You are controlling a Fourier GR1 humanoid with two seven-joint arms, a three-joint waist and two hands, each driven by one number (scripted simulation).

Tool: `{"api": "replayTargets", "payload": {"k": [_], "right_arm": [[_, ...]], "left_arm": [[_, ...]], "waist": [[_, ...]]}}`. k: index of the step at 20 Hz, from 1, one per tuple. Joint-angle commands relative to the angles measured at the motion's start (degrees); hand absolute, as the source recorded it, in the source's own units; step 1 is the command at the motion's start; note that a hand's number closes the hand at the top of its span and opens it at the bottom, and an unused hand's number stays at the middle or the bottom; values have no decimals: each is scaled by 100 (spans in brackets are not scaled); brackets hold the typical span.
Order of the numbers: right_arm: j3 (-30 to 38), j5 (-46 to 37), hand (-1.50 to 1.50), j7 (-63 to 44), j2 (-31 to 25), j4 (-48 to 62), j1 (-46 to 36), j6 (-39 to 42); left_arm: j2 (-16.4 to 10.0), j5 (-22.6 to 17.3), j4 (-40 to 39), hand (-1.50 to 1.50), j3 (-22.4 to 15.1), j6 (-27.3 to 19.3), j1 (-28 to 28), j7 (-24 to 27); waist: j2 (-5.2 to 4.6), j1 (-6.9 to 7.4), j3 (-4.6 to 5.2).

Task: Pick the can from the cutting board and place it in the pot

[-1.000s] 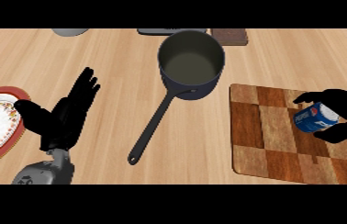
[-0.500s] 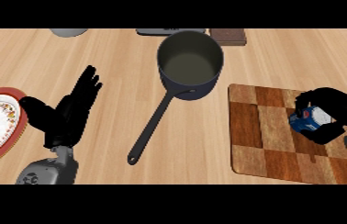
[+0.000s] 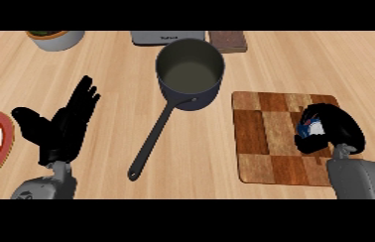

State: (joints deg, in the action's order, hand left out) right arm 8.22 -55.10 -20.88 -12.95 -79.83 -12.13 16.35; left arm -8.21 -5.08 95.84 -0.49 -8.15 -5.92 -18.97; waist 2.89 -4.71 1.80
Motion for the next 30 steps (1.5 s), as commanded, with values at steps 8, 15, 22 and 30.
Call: {"api": "replayTargets", "payload": {"k": [8,15,22,30], "right_arm": [[-1367,-1760,150,-3294,1278,-2009,233,-1098],[-3151,-3086,150,-4923,1291,-3292,-686,-415],[-4298,-3619,150,-6081,1292,-3713,-1914,273],[-3594,-3110,150,-6426,1291,-2961,-2806,222]], "left_arm": [[-76,-48,-30,0,79,42,4,-68],[6,2,-60,0,-132,138,-61,5],[-66,-157,-51,0,-103,334,-173,-50],[146,2,-98,0,-362,221,-470,-149]], "waist": [[-12,78,-108],[-53,339,-105],[-153,588,-131],[-263,722,-154]]}}
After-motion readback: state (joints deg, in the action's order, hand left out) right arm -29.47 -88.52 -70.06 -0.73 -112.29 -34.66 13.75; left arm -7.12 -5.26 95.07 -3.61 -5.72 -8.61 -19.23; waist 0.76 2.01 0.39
